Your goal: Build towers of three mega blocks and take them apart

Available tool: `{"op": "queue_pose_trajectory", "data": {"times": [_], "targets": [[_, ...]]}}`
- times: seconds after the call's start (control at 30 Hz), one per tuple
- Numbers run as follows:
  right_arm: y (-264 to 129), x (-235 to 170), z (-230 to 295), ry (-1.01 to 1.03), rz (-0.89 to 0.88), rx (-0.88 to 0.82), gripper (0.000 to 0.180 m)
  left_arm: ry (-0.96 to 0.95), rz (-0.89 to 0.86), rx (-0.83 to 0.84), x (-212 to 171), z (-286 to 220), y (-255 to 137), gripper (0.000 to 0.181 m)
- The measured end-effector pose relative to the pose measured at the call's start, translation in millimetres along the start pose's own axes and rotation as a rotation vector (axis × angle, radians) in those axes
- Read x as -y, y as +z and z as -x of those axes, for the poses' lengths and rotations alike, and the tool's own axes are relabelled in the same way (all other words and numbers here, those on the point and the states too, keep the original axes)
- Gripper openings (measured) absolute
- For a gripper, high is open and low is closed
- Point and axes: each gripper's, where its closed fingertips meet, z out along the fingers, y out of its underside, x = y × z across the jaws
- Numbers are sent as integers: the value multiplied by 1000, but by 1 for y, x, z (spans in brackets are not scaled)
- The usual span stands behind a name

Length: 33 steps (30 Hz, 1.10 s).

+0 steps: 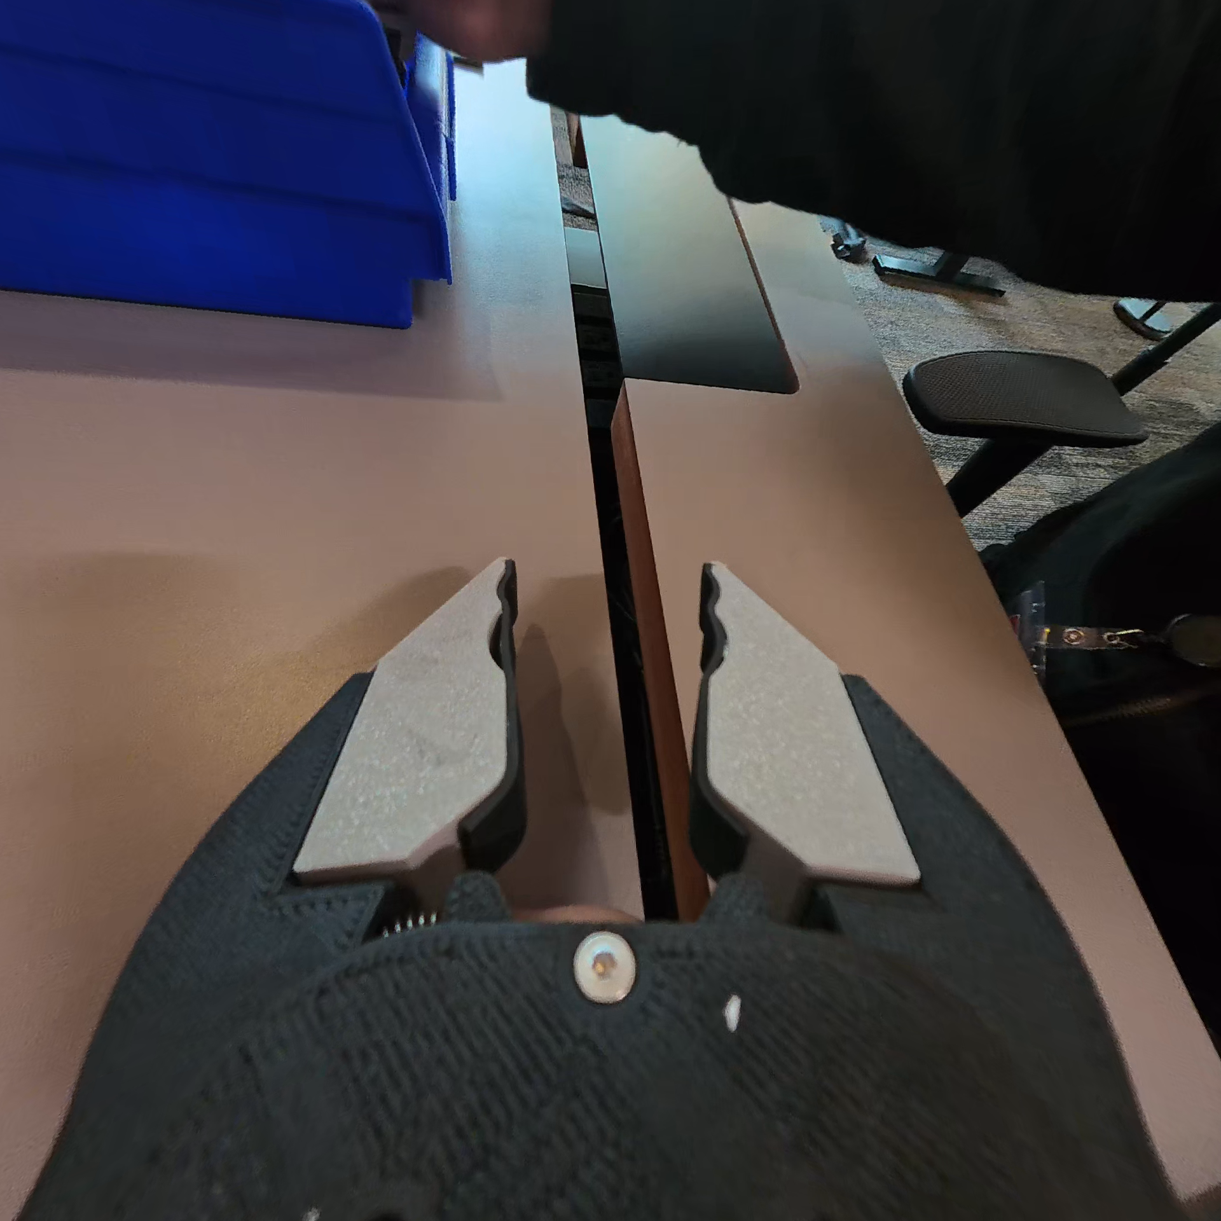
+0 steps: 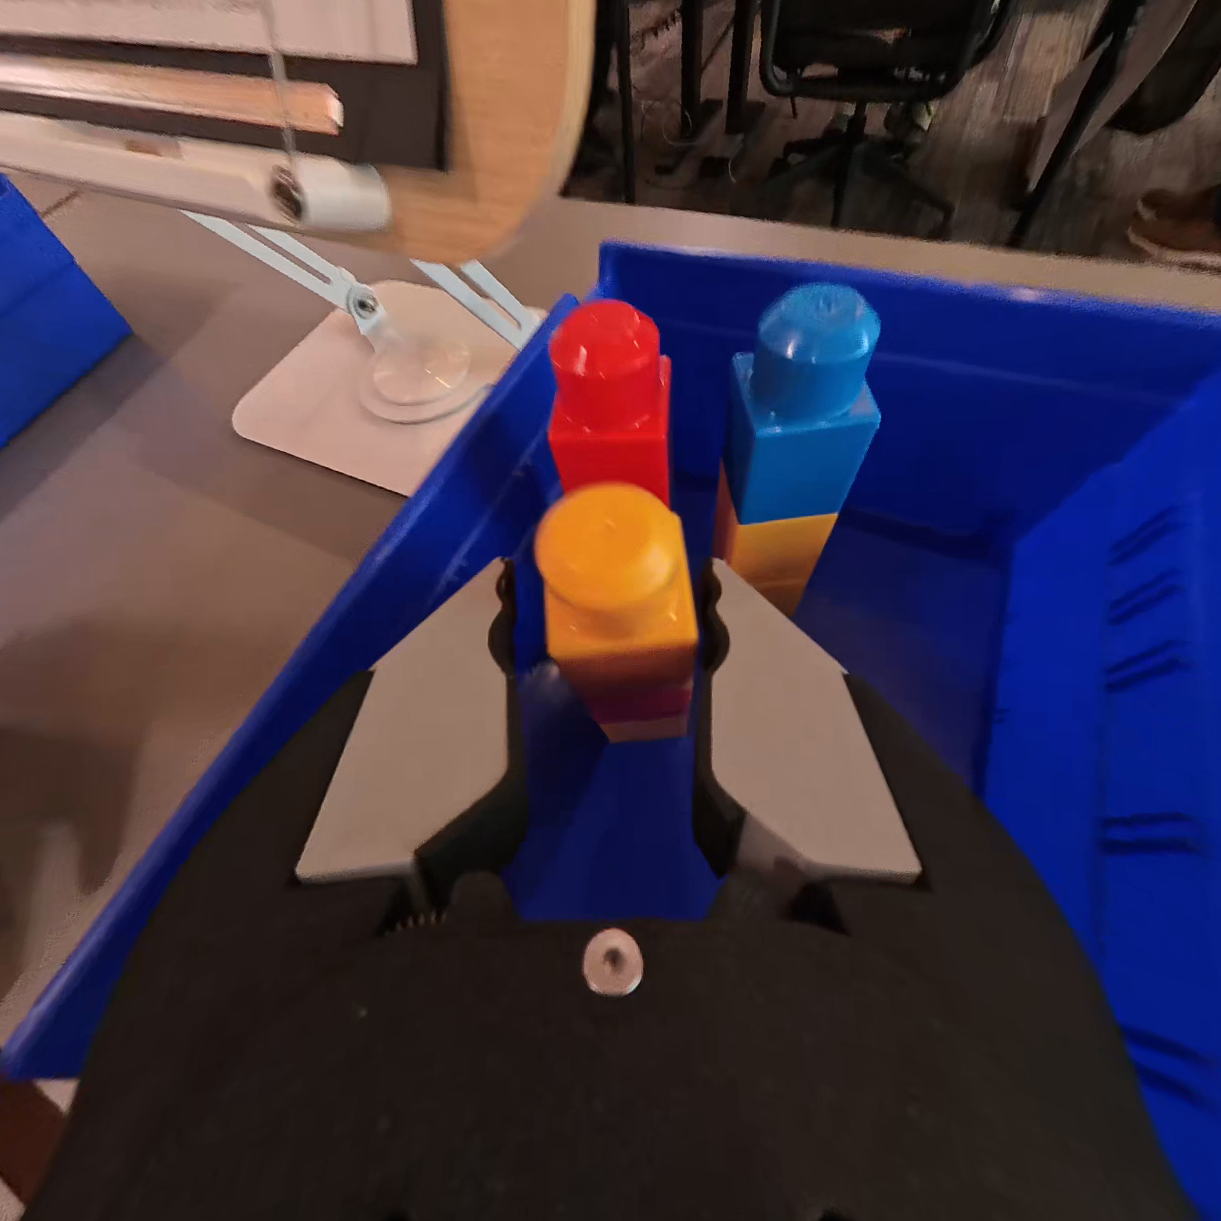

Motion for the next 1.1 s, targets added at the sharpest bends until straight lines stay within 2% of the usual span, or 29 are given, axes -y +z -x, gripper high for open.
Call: {"op": "queue_pose_trajectory", "data": {"times": [0.27, 0.47, 0.57, 0.7, 0.77, 0.87, 0.97, 1.1], "targets": [[-46, 29, 16, -192, -43, -72, 65, -3, 2, 2, 0, 0, 0, 54], [-99, 53, 9, -355, -108, -316, 65, -10, 13, 10, -2, 0, 1, 54], [-128, 77, 47, -446, -229, -348, 64, -6, 46, 27, -6, 1, 4, 54], [-155, 101, 141, -484, -462, -219, 65, 9, 51, 46, -7, 1, 5, 54], [-145, 94, 187, -475, -488, -108, 66, 11, 28, 61, -4, 3, 3, 53], [-102, 69, 224, -457, -399, -37, 71, 0, -29, 102, 2, 8, -4, 53], [-57, 50, 224, -405, -341, -62, 71, 5, -38, 153, 0, 15, -17, 53], [-9, 24, 220, -283, -294, -4, 74, -20, -133, 250, 10, 30, -43, 54]]}}
